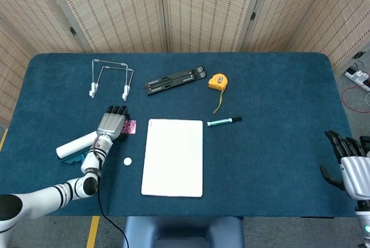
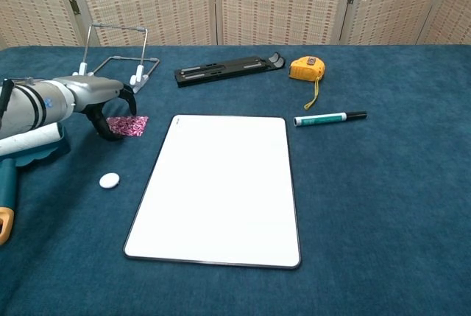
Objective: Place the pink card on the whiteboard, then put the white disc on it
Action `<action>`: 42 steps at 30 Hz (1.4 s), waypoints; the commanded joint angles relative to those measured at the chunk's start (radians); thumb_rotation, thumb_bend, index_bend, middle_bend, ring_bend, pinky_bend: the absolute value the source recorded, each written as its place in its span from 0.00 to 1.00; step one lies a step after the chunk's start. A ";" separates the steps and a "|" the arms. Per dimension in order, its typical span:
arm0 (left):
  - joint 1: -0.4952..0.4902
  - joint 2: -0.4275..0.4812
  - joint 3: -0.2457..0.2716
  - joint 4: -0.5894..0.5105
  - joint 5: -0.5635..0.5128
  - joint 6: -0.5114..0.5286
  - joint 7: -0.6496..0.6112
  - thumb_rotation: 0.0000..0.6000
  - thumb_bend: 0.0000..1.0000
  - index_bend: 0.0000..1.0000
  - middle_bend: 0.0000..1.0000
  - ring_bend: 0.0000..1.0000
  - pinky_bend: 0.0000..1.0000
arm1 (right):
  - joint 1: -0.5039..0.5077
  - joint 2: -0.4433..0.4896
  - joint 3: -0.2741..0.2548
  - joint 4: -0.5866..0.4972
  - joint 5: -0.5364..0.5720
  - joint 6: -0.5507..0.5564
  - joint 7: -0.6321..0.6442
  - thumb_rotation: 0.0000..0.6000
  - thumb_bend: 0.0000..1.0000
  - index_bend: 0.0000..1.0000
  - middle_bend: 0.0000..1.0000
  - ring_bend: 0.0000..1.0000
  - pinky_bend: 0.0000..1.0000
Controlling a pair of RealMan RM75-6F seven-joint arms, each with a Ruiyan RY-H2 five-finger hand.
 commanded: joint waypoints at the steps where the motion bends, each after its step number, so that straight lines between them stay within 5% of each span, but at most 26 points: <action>1: -0.001 -0.003 0.002 0.003 -0.002 0.001 0.000 1.00 0.36 0.29 0.07 0.03 0.00 | -0.001 -0.001 0.000 0.002 0.001 0.000 0.002 1.00 0.37 0.03 0.13 0.18 0.12; 23: 0.021 -0.037 -0.005 0.052 0.097 0.026 -0.087 1.00 0.36 0.39 0.11 0.08 0.00 | 0.000 0.001 0.001 -0.003 0.005 -0.003 -0.003 1.00 0.37 0.03 0.13 0.18 0.12; 42: 0.014 0.058 0.031 -0.283 0.435 0.154 -0.078 1.00 0.36 0.39 0.11 0.07 0.00 | -0.006 0.004 -0.001 -0.013 0.001 0.007 -0.011 1.00 0.37 0.03 0.13 0.18 0.12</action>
